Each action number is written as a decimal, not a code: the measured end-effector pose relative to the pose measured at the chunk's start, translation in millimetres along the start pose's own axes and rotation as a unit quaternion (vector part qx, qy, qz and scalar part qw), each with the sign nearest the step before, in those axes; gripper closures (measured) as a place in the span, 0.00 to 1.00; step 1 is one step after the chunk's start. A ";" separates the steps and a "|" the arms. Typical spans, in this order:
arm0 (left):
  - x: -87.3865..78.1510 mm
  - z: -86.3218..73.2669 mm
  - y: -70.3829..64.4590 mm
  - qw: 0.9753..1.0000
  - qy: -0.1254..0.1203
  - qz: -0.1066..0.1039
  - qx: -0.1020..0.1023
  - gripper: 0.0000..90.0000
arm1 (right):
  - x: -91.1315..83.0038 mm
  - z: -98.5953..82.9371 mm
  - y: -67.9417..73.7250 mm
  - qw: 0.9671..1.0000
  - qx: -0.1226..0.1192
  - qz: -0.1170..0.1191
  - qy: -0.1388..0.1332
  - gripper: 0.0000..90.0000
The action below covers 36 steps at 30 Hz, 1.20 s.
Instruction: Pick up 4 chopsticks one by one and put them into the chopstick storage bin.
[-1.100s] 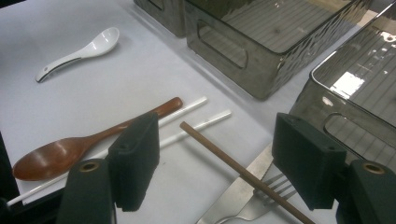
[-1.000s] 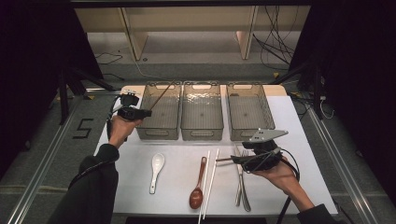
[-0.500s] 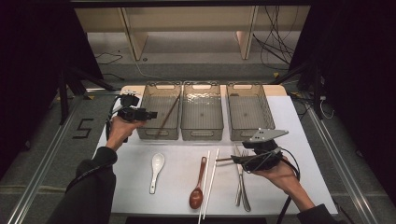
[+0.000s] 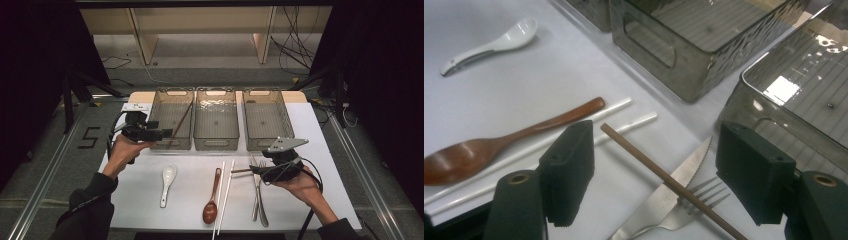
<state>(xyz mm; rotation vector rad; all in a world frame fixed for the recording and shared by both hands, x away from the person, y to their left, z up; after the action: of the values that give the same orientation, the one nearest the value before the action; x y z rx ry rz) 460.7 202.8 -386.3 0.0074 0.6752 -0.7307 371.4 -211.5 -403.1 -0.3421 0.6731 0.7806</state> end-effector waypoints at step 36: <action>-16.7 -44.2 -56.3 0.997 -0.033 -0.050 0.042 0.21 | 18.5 -7.8 -23.1 0.993 -0.074 -0.021 0.092 0.38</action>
<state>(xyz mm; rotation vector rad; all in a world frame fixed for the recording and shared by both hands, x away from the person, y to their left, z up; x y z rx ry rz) 391.8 180.9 -399.3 0.0271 0.5842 -0.8523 394.8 -221.2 -420.3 -0.5669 0.7792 0.7667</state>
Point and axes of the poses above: each handheld gripper's, and its own axes: x roughly forward along the jaws, z roughly out of its top, y roughly to its left, the point moved 1 cm from there along x, roughly forward along the jaws, and after that the axes turned 1 degree about -z, right-handed, at the moved point
